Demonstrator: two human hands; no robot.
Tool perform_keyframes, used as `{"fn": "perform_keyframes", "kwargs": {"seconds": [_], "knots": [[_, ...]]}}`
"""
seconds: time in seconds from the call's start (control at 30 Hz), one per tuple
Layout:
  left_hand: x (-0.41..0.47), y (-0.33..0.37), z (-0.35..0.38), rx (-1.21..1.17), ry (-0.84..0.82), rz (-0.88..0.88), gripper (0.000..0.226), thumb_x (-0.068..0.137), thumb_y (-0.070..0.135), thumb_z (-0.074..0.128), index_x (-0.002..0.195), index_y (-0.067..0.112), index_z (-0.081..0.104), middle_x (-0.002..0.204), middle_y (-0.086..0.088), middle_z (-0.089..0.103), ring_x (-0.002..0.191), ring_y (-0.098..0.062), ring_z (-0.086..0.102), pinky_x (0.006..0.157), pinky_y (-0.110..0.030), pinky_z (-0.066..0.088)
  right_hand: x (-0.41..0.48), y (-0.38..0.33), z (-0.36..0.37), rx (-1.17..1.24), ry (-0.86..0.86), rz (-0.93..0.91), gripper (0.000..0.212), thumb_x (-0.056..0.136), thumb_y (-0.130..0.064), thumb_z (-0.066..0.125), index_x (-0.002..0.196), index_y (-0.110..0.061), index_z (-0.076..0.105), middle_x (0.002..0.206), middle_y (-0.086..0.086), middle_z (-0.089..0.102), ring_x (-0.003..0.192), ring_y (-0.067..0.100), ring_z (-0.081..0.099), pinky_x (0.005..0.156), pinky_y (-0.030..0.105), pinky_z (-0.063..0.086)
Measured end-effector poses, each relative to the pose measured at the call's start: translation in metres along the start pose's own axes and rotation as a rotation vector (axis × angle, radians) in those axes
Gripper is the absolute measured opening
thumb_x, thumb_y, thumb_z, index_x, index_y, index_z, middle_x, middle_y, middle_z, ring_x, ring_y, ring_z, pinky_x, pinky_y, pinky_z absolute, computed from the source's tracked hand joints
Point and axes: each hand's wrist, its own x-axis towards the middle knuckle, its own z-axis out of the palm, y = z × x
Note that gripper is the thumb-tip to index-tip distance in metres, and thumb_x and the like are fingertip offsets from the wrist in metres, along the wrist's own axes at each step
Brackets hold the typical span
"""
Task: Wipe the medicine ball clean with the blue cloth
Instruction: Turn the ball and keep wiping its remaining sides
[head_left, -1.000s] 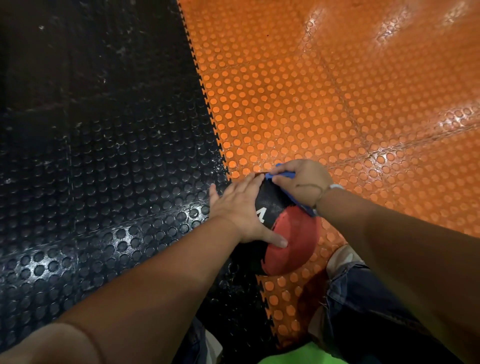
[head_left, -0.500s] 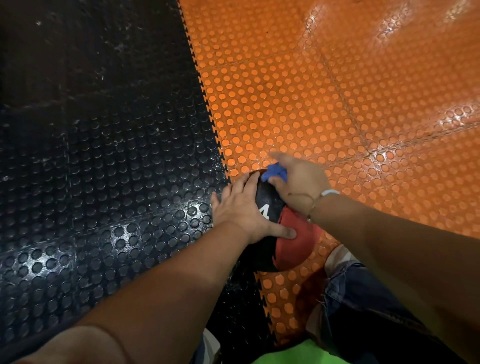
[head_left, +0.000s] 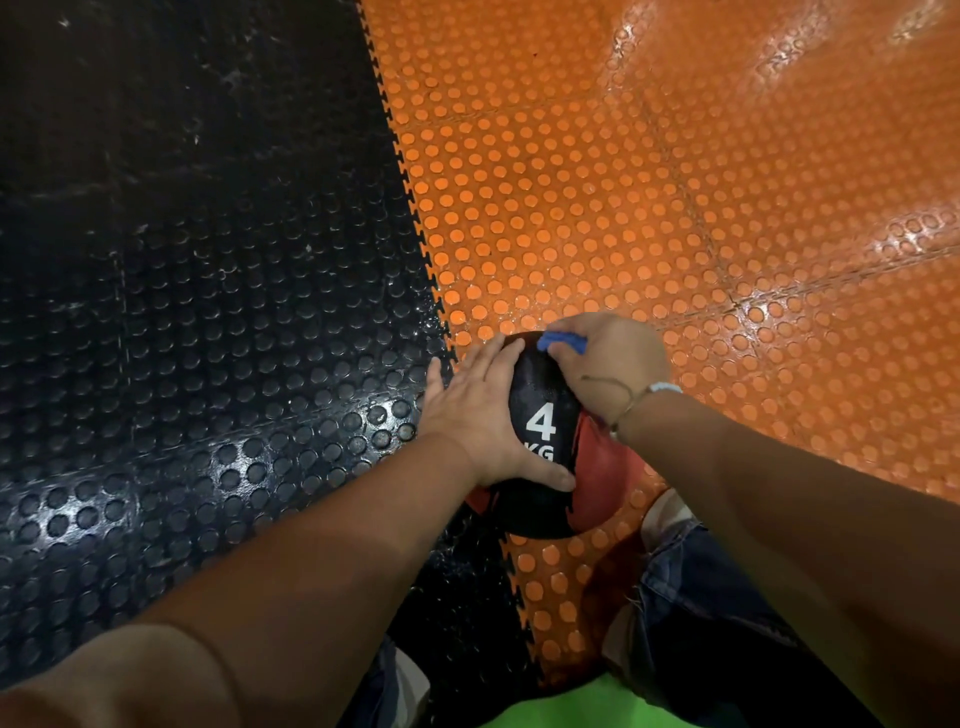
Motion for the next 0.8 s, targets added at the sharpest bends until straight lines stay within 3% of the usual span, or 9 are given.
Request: {"fn": "perform_keyframes", "kwargs": {"seconds": [0.1,0.17,0.27,0.37,0.53,0.6,0.7,0.73,0.8], "knots": [[0.0,0.0,0.004,-0.052,-0.001,-0.02,0.148,0.036,0.085,0.069,0.15,0.032,-0.008,0.158,0.015,-0.013,0.146,-0.006,-0.007,0.115,-0.048,-0.011,-0.022,0.003,-0.003,-0.06,-0.027,-0.319,0.021,0.085,-0.021,0.062,0.104,-0.023,0.072,0.107,-0.002,0.068,0.101,0.023,0.061,0.09,0.03,0.045],[-0.001,-0.002,0.005,-0.059,-0.001,-0.017,0.147,0.037,0.084,0.07,0.15,0.032,-0.007,0.158,0.015,-0.013,0.146,-0.006,-0.006,0.115,-0.049,-0.01,-0.023,0.016,-0.01,-0.013,-0.105,-0.438,0.017,0.08,-0.018,0.068,0.097,-0.019,0.075,0.097,0.001,0.07,0.094,0.024,0.063,0.09,0.035,0.049],[-0.003,-0.003,0.007,-0.073,0.006,-0.008,0.146,0.036,0.083,0.071,0.15,0.033,-0.007,0.158,0.016,-0.013,0.146,-0.006,-0.006,0.115,-0.049,-0.01,0.003,0.037,-0.019,0.032,-0.11,-0.226,0.017,0.083,-0.016,0.067,0.099,-0.018,0.074,0.105,0.004,0.068,0.101,0.023,0.061,0.094,0.036,0.047],[-0.002,-0.004,0.005,-0.101,0.005,-0.034,0.147,0.035,0.082,0.072,0.15,0.034,-0.006,0.158,0.017,-0.01,0.146,-0.006,-0.004,0.116,-0.049,-0.009,0.006,0.04,-0.008,0.075,-0.036,0.008,0.018,0.087,-0.019,0.062,0.102,-0.02,0.072,0.107,0.003,0.067,0.1,0.02,0.059,0.089,0.025,0.044],[0.0,-0.015,-0.001,-0.19,-0.004,-0.124,0.145,0.037,0.078,0.075,0.15,0.032,-0.003,0.159,0.014,-0.004,0.146,-0.008,0.004,0.118,-0.046,-0.008,-0.032,0.022,0.004,0.019,0.01,-0.527,0.019,0.082,-0.027,0.061,0.09,-0.017,0.075,0.083,0.002,0.066,0.082,0.023,0.059,0.078,0.026,0.045],[-0.003,-0.014,0.0,-0.216,0.014,-0.15,0.145,0.036,0.079,0.075,0.15,0.03,-0.001,0.159,0.012,0.0,0.146,-0.009,0.006,0.118,-0.046,-0.006,-0.016,0.026,0.0,0.047,0.034,-0.416,0.014,0.083,-0.02,0.065,0.093,-0.017,0.074,0.09,0.004,0.067,0.088,0.025,0.061,0.083,0.024,0.042],[0.002,-0.005,-0.003,-0.187,0.037,-0.177,0.144,0.038,0.081,0.073,0.151,0.024,0.003,0.158,0.006,0.009,0.145,-0.015,0.012,0.119,-0.044,0.001,0.003,0.022,0.005,0.088,0.114,-0.029,0.019,0.089,-0.023,0.06,0.105,-0.021,0.07,0.106,0.004,0.062,0.098,0.019,0.055,0.084,0.02,0.035],[0.005,-0.002,-0.006,-0.17,0.035,-0.186,0.144,0.039,0.081,0.072,0.15,0.022,0.004,0.157,0.002,0.013,0.145,-0.017,0.016,0.119,-0.044,0.005,0.001,0.016,0.006,0.035,0.114,-0.043,0.02,0.089,-0.024,0.059,0.105,-0.022,0.07,0.106,0.003,0.062,0.099,0.02,0.055,0.084,0.022,0.036],[0.009,0.001,-0.009,-0.175,0.028,-0.209,0.141,0.042,0.078,0.073,0.15,0.019,0.006,0.155,-0.003,0.019,0.142,-0.022,0.023,0.118,-0.043,0.013,-0.015,0.003,0.009,-0.013,0.079,-0.281,0.018,0.086,-0.022,0.06,0.098,-0.019,0.073,0.098,0.004,0.065,0.095,0.026,0.059,0.085,0.028,0.042]]}}
